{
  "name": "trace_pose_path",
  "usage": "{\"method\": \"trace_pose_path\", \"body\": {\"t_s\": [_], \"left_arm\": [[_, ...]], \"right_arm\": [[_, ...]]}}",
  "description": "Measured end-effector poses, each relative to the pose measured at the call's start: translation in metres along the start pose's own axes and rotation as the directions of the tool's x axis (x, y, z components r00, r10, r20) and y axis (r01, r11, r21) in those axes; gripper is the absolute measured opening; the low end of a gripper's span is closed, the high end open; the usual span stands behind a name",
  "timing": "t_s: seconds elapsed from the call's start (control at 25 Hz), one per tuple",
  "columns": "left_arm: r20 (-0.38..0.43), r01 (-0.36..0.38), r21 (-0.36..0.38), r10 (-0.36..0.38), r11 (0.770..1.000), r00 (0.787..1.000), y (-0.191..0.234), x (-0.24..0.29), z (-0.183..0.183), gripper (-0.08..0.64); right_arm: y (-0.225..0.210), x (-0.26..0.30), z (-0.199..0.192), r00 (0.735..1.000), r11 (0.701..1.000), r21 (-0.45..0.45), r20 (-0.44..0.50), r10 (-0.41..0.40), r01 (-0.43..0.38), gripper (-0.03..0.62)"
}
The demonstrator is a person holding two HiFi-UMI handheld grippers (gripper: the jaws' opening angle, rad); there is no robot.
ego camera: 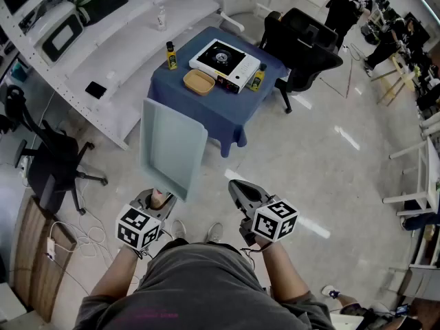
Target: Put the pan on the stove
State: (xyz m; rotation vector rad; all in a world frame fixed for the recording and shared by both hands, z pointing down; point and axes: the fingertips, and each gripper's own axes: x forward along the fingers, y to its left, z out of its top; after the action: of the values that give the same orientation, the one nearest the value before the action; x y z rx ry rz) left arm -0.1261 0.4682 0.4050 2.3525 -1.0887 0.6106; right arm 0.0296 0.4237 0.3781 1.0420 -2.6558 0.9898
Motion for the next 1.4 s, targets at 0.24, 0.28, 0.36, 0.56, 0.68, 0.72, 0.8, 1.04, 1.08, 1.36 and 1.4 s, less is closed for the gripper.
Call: {"method": "trace_pose_path", "body": {"t_s": [0.24,0.28,0.36,0.56,0.68,0.72,0.8,1.04,1.08,1.36,1.4], "left_arm": [[-0.001,0.002,0.008,-0.002,1.000,1.000,0.002,0.002,0.001,0.057],[-0.001,0.002,0.007,-0.002,1.000,1.000,0.002,0.003,0.001,0.057],[0.001,0.003,0.006,-0.003,1.000,1.000,0.001,0.004,0.002,0.057],[0.006,0.001,0.004,-0.001,1.000,1.000,-0.002,0.008,0.005,0.057],[0.007,-0.005,0.001,0.005,1.000,1.000,-0.005,0.009,0.004,0.057],[0.007,-0.008,-0.002,0.008,1.000,1.000,-0.006,0.010,0.003,0.057],[0.007,-0.015,-0.007,0.015,1.000,1.000,-0.008,0.011,0.002,0.057],[0.011,-0.042,-0.026,0.042,0.999,0.999,-0.017,0.020,0.001,0.057],[0.013,-0.045,-0.029,0.046,0.999,0.999,-0.020,0.021,0.000,0.057],[0.019,-0.060,-0.047,0.060,0.997,0.998,-0.046,0.037,-0.004,0.057],[0.018,-0.060,-0.049,0.061,0.997,0.998,-0.049,0.039,-0.004,0.057]], "right_arm": [[-0.002,0.001,0.001,1.000,1.000,-0.005,-0.001,-0.005,0.005,0.003],[-0.003,0.000,0.001,1.000,1.000,-0.005,-0.001,-0.006,0.006,0.002],[-0.004,-0.001,0.001,1.000,1.000,-0.005,-0.001,-0.007,0.007,0.002],[-0.006,0.000,0.001,1.000,1.000,-0.026,-0.018,-0.003,0.003,0.002],[-0.008,0.000,0.002,1.000,0.999,-0.043,-0.023,-0.010,0.009,0.003],[-0.009,-0.001,0.003,1.000,0.999,-0.045,-0.020,-0.012,0.011,0.003],[-0.013,-0.003,0.003,1.000,0.999,-0.047,-0.018,-0.016,0.015,0.003],[-0.026,-0.014,0.000,0.999,0.999,-0.045,-0.035,-0.009,0.007,0.003],[-0.029,-0.016,-0.001,0.999,0.999,-0.045,-0.037,-0.007,0.005,0.003],[-0.050,-0.041,-0.005,0.999,0.999,-0.049,-0.038,-0.001,-0.001,0.003],[-0.053,-0.044,-0.005,0.999,0.999,-0.046,-0.037,-0.001,0.000,0.003]]}}
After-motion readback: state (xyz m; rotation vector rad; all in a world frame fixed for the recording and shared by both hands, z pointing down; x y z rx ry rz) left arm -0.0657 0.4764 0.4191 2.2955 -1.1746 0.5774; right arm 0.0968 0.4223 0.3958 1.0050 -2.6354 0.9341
